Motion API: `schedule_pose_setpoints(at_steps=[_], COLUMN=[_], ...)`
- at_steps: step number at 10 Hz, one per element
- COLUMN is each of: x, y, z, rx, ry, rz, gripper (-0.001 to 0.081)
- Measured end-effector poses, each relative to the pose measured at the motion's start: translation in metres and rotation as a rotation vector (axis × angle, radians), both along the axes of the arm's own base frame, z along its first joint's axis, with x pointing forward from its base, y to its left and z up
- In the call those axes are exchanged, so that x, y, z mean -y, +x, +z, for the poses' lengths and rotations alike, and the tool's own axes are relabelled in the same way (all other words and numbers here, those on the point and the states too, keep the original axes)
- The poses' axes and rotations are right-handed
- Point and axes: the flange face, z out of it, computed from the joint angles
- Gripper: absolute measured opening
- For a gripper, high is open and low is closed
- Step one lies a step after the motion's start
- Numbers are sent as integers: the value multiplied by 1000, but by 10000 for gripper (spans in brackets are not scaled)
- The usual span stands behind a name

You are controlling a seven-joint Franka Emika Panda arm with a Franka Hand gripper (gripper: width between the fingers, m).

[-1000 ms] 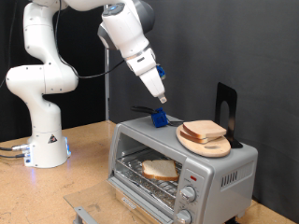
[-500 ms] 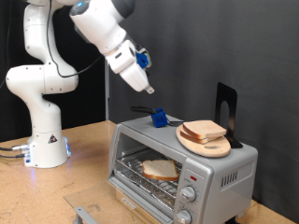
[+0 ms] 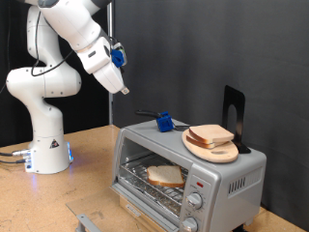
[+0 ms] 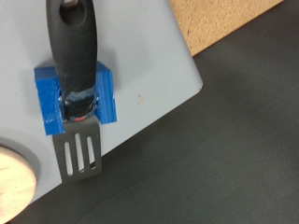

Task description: Make a piece of toast with the oven

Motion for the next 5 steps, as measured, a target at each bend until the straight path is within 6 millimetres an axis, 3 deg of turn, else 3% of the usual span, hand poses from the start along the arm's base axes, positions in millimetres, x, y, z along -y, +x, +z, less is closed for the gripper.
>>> schedule_pose_setpoints(at_steps=[2, 5], x=[12, 68], y=[0, -10], z=[1, 5], rx=[28, 29], ry=[71, 157], rz=[-42, -130], gripper=[808, 808])
